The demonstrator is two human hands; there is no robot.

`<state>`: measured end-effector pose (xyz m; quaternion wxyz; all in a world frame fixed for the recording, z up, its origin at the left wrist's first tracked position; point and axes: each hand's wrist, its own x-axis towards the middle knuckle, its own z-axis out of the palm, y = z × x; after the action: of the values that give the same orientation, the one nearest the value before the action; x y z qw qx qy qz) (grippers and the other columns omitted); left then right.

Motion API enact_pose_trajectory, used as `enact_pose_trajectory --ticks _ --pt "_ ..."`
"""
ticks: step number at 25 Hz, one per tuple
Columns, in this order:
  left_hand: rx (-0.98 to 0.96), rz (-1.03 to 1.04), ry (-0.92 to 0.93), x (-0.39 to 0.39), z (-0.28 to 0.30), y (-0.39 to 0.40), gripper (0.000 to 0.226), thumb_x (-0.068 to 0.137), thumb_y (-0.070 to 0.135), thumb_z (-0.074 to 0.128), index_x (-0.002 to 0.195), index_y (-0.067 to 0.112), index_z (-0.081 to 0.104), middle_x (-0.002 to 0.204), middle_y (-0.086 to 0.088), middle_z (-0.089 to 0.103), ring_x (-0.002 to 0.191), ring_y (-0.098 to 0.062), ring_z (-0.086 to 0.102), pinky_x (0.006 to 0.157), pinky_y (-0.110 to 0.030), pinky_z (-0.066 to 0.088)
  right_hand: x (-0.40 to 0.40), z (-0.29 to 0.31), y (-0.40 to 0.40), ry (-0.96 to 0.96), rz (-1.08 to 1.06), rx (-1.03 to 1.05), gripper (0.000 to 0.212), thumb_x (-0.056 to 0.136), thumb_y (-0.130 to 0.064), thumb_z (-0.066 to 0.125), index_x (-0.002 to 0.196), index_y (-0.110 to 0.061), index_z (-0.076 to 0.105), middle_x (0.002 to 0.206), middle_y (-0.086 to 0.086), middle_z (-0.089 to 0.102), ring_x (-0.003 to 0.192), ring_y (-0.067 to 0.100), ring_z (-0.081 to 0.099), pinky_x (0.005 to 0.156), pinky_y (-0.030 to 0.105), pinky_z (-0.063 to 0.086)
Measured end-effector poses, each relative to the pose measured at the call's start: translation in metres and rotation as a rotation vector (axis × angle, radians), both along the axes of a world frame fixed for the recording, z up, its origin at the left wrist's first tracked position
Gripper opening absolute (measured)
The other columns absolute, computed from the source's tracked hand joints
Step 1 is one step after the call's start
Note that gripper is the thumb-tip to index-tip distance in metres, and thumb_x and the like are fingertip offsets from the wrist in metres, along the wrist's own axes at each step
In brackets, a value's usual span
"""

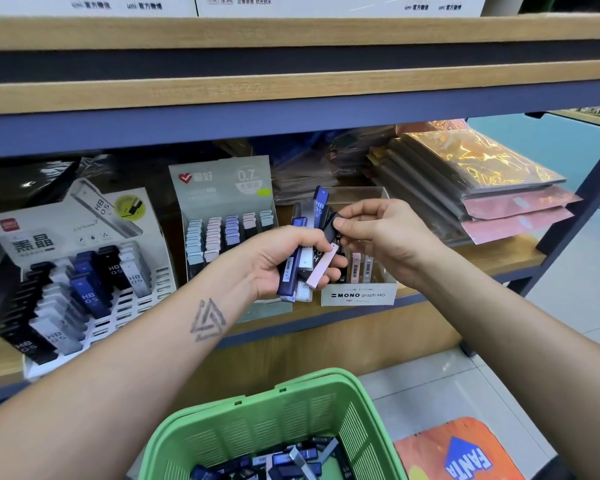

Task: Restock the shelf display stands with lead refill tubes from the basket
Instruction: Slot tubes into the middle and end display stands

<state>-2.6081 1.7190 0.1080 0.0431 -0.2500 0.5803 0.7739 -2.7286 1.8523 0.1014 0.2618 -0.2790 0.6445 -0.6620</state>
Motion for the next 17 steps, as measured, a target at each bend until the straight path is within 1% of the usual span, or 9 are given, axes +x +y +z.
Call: enact_pose_trajectory --ticks 2,4,6,8,9,12,14,15,17 --pt "0.047 0.025 0.025 0.000 0.001 -0.001 0.017 0.091 0.002 0.056 0.103 -0.003 0.067 0.097 -0.021 0.074 0.073 -0.025 0.073 0.060 -0.029 0.059 0.001 0.000 0.001 -0.034 0.047 -0.005 0.020 0.087 0.003 0.072 0.106 0.000 0.067 0.089 0.016 0.074 0.075 0.022 0.070 0.070 0.031 0.056" --pt "0.090 0.072 0.045 0.001 0.002 -0.002 0.017 0.091 -0.001 0.055 0.105 -0.001 0.065 0.094 -0.023 0.073 0.077 -0.029 0.075 0.062 -0.032 0.061 0.004 0.000 0.001 -0.042 0.132 0.078 0.024 0.086 -0.001 0.075 0.109 -0.001 0.068 0.096 0.018 0.075 0.084 0.027 0.074 0.076 0.034 0.059" --pt "0.096 0.096 0.046 0.000 0.003 -0.003 0.021 0.091 -0.002 0.055 0.111 -0.003 0.062 0.093 -0.024 0.073 0.084 -0.035 0.075 0.067 -0.036 0.062 0.004 -0.002 0.002 -0.045 0.183 0.150 0.029 0.083 -0.001 0.078 0.110 0.000 0.068 0.097 0.017 0.076 0.088 0.029 0.075 0.079 0.036 0.060" --pt "0.087 0.101 0.036 0.000 0.002 -0.003 0.028 0.090 -0.002 0.058 0.117 -0.006 0.060 0.098 -0.027 0.072 0.092 -0.038 0.074 0.070 -0.040 0.063 0.003 -0.004 0.002 -0.056 0.177 0.147 0.036 0.080 0.003 0.080 0.113 0.001 0.067 0.096 0.016 0.075 0.089 0.030 0.075 0.084 0.040 0.061" --pt "0.082 0.094 0.033 0.000 0.003 -0.003 0.029 0.090 -0.002 0.058 0.118 -0.008 0.059 0.101 -0.028 0.072 0.092 -0.039 0.074 0.072 -0.041 0.063 0.003 -0.005 0.001 -0.035 0.155 0.143 0.037 0.079 0.003 0.081 0.113 0.000 0.068 0.094 0.014 0.076 0.088 0.029 0.075 0.084 0.040 0.061" --pt "0.078 0.088 0.037 -0.001 0.003 -0.002 0.026 0.092 0.000 0.057 0.116 -0.008 0.060 0.101 -0.031 0.071 0.090 -0.039 0.074 0.076 -0.045 0.062 0.002 -0.006 -0.001 0.020 0.100 0.119 0.034 0.076 0.004 0.082 0.108 -0.003 0.072 0.090 0.011 0.075 0.087 0.027 0.074 0.084 0.041 0.060" --pt "0.081 0.103 0.036 -0.002 0.002 -0.004 0.026 0.093 0.001 0.057 0.117 -0.008 0.059 0.100 -0.031 0.071 0.090 -0.038 0.074 0.077 -0.047 0.061 -0.002 -0.005 0.000 -0.011 0.071 0.083 0.026 0.078 0.007 0.079 0.101 -0.005 0.075 0.088 0.012 0.074 0.087 0.027 0.071 0.087 0.041 0.059" --pt "0.087 0.116 0.028 -0.003 0.001 -0.005 0.025 0.093 0.001 0.056 0.116 -0.009 0.058 0.100 -0.030 0.072 0.089 -0.038 0.074 0.076 -0.047 0.061 -0.005 -0.003 0.001 -0.035 0.058 0.062 0.023 0.079 0.007 0.077 0.099 -0.004 0.076 0.088 0.012 0.074 0.085 0.025 0.070 0.085 0.038 0.058" --pt "0.095 0.139 0.000 -0.004 -0.001 -0.007 0.017 0.094 0.001 0.055 0.109 -0.007 0.059 0.098 -0.028 0.073 0.086 -0.036 0.075 0.075 -0.045 0.061 -0.011 0.001 0.006 -0.073 0.048 0.022 0.017 0.082 0.008 0.073 0.096 -0.001 0.075 0.089 0.016 0.072 0.079 0.021 0.067 0.074 0.029 0.057"
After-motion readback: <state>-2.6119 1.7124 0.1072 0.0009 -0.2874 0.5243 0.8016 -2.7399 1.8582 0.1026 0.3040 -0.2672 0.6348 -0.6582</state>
